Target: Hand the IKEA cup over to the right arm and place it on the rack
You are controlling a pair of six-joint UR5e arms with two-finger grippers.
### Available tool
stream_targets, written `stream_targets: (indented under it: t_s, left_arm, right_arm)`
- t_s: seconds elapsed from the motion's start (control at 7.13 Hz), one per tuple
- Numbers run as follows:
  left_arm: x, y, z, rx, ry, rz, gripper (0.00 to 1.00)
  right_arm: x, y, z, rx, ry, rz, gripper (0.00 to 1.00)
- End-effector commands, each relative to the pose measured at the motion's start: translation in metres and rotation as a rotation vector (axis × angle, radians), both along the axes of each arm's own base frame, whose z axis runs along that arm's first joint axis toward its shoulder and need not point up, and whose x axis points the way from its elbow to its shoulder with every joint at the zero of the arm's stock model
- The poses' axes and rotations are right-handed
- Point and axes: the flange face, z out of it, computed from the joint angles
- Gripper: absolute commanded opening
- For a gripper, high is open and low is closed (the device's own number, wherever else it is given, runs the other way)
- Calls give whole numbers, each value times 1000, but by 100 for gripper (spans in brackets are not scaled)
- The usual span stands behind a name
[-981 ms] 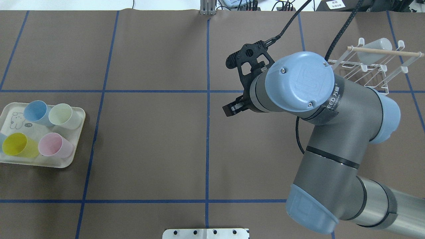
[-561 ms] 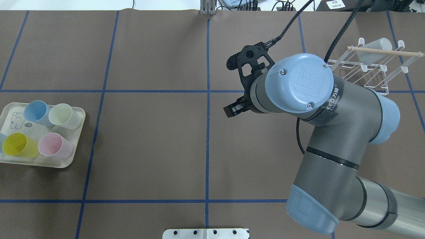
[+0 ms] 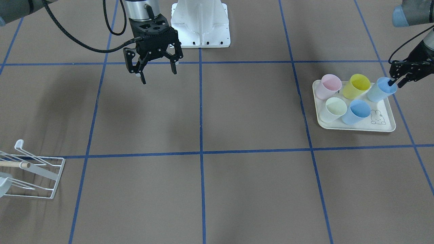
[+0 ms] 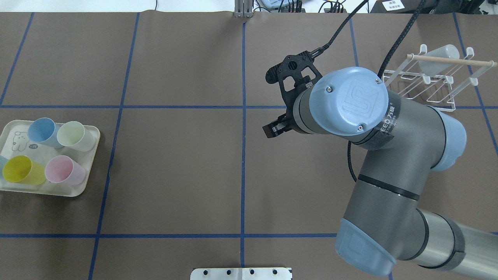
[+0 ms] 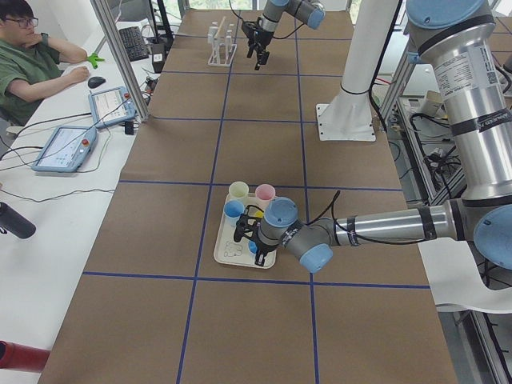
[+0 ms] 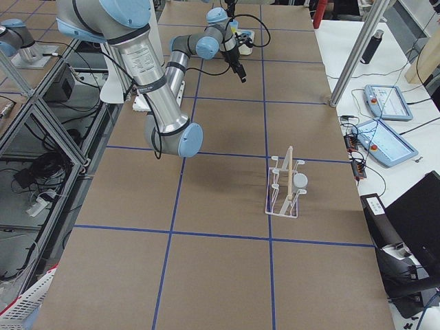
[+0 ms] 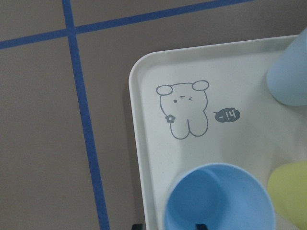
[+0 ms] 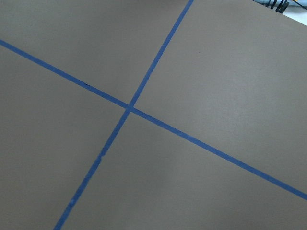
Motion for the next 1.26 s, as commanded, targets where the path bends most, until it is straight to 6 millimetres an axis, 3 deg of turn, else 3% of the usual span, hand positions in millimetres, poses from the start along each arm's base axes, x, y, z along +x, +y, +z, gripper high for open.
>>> stream_targets:
  t_s: [0.0, 0.42, 0.56, 0.7, 1.12]
  left_arm:
    - [3, -7, 2, 1, -1, -1, 26]
    - [7, -16, 5, 2, -1, 0, 20]
    - [7, -16, 5, 1, -1, -1, 7]
    - [8, -16, 5, 3, 0, 1, 0]
    - [6, -18, -8, 21, 18, -1, 0]
  right_arm:
    - [-1, 0, 1, 1, 3, 1, 99]
    - [-2, 1, 1, 0, 4, 0, 99]
    - [-1, 0, 2, -1, 5, 1, 99]
    - [-2, 0, 1, 1, 4, -1, 99]
    - [-3, 1, -1, 4, 1, -3, 99]
